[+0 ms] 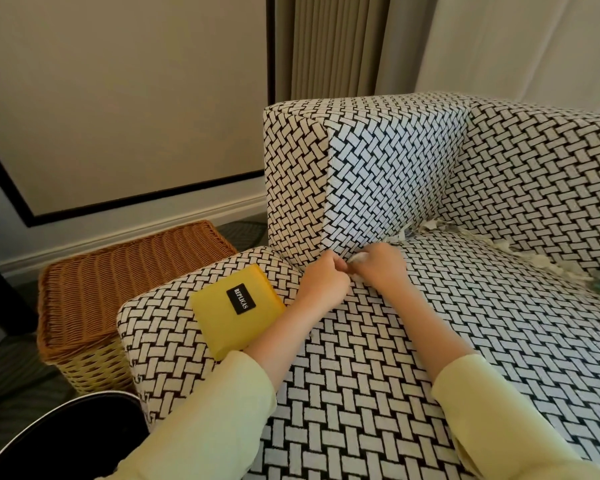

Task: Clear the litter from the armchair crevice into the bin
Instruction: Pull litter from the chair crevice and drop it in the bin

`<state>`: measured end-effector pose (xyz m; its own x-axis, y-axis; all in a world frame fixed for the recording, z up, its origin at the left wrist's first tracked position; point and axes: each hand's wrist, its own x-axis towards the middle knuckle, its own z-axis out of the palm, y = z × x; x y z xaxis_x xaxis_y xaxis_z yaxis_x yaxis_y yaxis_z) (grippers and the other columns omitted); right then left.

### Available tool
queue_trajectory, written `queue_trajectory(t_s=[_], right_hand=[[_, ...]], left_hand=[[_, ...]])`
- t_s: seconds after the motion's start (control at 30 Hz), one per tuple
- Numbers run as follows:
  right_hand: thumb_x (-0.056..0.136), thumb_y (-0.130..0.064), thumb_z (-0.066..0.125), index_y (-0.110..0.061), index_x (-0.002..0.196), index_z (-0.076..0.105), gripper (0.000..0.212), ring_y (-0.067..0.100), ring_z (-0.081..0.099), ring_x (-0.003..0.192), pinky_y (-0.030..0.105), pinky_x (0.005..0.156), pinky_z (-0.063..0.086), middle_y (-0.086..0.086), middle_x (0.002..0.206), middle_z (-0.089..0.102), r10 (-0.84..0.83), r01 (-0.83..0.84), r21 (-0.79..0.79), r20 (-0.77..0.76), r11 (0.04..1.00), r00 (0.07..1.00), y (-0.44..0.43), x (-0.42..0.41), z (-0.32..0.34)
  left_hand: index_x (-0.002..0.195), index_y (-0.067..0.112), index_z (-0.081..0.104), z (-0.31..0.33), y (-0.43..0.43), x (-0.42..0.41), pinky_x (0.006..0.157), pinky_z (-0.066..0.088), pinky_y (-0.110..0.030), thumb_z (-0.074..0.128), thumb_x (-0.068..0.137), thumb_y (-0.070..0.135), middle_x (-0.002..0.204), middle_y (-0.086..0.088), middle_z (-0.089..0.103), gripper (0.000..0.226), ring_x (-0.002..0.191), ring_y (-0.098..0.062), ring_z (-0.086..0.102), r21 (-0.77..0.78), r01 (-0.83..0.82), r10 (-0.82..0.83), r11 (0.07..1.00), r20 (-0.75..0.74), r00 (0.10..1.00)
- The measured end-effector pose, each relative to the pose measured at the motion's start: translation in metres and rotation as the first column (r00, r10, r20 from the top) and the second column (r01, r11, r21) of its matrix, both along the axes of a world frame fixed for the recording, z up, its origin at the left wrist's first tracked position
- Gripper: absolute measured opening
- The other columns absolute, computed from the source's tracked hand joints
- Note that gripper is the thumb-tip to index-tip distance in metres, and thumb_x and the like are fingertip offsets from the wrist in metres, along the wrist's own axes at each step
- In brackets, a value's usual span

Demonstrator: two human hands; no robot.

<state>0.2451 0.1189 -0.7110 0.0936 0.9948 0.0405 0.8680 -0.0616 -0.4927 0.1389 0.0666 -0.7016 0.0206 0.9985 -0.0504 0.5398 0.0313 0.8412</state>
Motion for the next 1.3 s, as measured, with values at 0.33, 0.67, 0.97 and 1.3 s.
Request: queue_trajectory(t_s=[0.33,0.67,0.97,1.3], right_hand=[[0.086,-0.023,0.063,-0.012,0.079,0.065,0.013,0.008,0.047,0.059,0.016,0.049,0.031,-0.003,0.068,0.056,0.057,-0.035,0.136,-0.160,0.990,0.985,0.003,0.016,-0.001],[0.089,-0.018,0.057,-0.007,0.099,0.060,0.015,0.015,0.066,0.071,0.034,0.066,0.056,0.005,0.086,0.067,0.150,-0.026,0.158,-0.858,0.987,0.492,-0.016,0.021,0.035],[0.089,-0.005,0.047,-0.012,0.074,0.051,0.017,0.012,0.053,0.060,0.020,0.051,0.046,0.001,0.068,0.053,0.075,0.006,0.085,-0.902,0.996,0.426,-0.020,0.014,0.039],[0.096,-0.036,0.040,-0.008,0.102,0.050,0.030,0.021,0.053,0.088,0.034,0.080,0.046,0.004,0.093,0.055,0.111,-0.033,0.325,-0.223,0.945,0.969,-0.030,-0.028,0.009]], left_hand=[[0.095,0.006,0.047,0.000,0.008,-0.013,0.084,0.042,-0.029,0.018,0.083,-0.022,0.107,-0.018,0.062,0.042,0.106,-0.028,0.057,-0.372,-0.191,0.417,0.908,0.765,0.490],[0.076,0.008,0.052,0.002,0.009,-0.001,0.094,0.043,-0.034,0.025,0.087,-0.012,0.080,-0.007,0.058,0.036,0.075,-0.015,0.056,-0.459,-0.173,0.485,0.871,0.751,0.448],[0.123,0.002,0.049,0.006,0.014,0.022,0.094,0.041,-0.037,0.037,0.094,0.043,0.118,-0.020,0.052,0.051,0.093,-0.029,0.054,-0.501,0.056,0.464,0.864,0.834,0.297],[0.101,0.009,0.063,0.003,0.011,0.021,0.088,0.047,-0.036,0.038,0.091,0.044,0.100,-0.010,0.064,0.044,0.099,-0.024,0.059,-0.376,0.158,0.367,0.913,0.927,0.081]])
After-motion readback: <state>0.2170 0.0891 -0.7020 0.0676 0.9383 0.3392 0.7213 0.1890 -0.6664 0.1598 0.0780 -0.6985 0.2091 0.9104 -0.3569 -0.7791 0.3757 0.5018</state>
